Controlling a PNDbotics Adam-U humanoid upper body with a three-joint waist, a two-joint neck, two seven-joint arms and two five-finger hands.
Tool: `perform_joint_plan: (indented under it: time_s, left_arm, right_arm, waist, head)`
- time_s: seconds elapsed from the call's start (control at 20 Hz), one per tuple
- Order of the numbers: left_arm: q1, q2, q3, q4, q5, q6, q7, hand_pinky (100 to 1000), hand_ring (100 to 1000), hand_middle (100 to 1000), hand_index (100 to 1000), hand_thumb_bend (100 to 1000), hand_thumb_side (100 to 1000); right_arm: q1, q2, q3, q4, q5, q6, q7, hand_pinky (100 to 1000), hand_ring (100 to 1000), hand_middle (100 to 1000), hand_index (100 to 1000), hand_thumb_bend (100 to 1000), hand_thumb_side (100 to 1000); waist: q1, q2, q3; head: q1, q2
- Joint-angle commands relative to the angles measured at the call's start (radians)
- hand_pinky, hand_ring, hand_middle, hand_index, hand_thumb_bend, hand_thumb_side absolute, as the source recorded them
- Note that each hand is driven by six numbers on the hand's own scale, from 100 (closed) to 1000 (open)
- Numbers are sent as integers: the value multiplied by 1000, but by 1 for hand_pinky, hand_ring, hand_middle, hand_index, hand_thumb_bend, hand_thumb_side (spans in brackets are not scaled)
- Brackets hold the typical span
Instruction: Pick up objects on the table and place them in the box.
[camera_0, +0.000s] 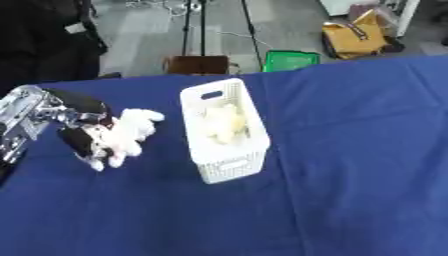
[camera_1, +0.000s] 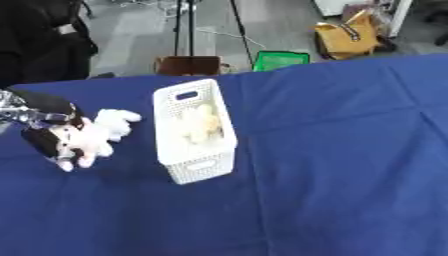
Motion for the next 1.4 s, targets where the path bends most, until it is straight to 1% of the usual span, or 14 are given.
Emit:
perform_joint_plan:
  time_s: [0.05, 0.25, 0.3, 0.35, 0.4, 0.55, 0.65, 0.7, 0.75, 0.9, 1.05, 1.4]
  left_arm:
    - [-33, 62, 18, -45, 36, -65, -90, 719, 767, 709, 609, 257, 529]
    - [-55, 73, 25, -63, 69, -47, -92, 719, 767, 710, 611, 250, 529]
    - [-58, 73, 26, -65, 75, -43, -91, 723, 766, 712, 609, 230, 526]
    - [-69, 70, 33, -69, 90, -39, -83, 723, 766, 712, 609, 230, 526]
    - [-77, 68, 36, -71, 104, -33, -75, 724, 764, 713, 605, 205, 523]
    - [-107, 56, 46, -77, 139, -10, -16, 723, 759, 710, 599, 183, 519]
    - [-124, 47, 42, -70, 148, 5, 14, 722, 758, 709, 599, 177, 520]
    - [-130, 44, 37, -69, 146, 2, 23, 722, 758, 712, 599, 177, 520]
    - [-143, 34, 37, -63, 144, 1, 30, 723, 757, 710, 599, 167, 520]
    - [-181, 4, 39, -29, 143, 11, 38, 723, 754, 708, 597, 162, 522]
    - [-231, -44, 46, 19, 128, 14, 52, 721, 750, 707, 595, 157, 521]
    - [-293, -129, 72, 132, 51, 0, 101, 721, 748, 707, 595, 151, 522]
  right_arm:
    - [-4, -14, -1, -20, -6, -21, -15, 726, 625, 577, 732, 100, 826]
    - [-2, -14, 0, -20, -7, -22, -14, 726, 626, 577, 732, 100, 826]
    - [-2, -14, 0, -20, -7, -22, -14, 727, 626, 577, 732, 100, 825]
    - [-1, -14, 1, -20, -8, -22, -13, 727, 626, 577, 732, 100, 825]
    - [-1, -14, 2, -20, -8, -23, -13, 727, 626, 577, 732, 100, 826]
    - [0, -14, 4, -20, -10, -23, -10, 727, 626, 577, 732, 100, 826]
    - [0, -14, 5, -20, -12, -25, -8, 727, 626, 577, 731, 100, 826]
    - [0, -14, 5, -20, -13, -25, -8, 727, 627, 577, 732, 100, 842]
    - [1, -14, 6, -20, -14, -26, -7, 727, 626, 576, 732, 100, 827]
    - [2, -14, 8, -20, -17, -27, -5, 727, 626, 576, 731, 100, 826]
    - [0, -13, 13, -20, -20, -31, 0, 728, 626, 576, 731, 100, 827]
    - [-9, -13, 20, -20, -32, -39, 7, 728, 627, 576, 731, 100, 826]
  waist:
    - [-1, -28, 0]
    - [0, -32, -2]
    - [1, -33, -2]
    - [1, -35, -4]
    - [1, -36, -5]
    - [3, -39, -11]
    - [4, -41, -15]
    - [5, -41, -16]
    - [5, -42, -20]
    - [7, -43, -26]
    - [12, -45, -35]
    - [20, -41, -67]
  head:
    - [-1, 6]
    - [0, 8]
    - [-1, 8]
    - [0, 9]
    - [1, 9]
    - [1, 8]
    - [2, 7]
    - [2, 7]
    - [4, 6]
    - [10, 9]
    - [21, 12]
    - [41, 11]
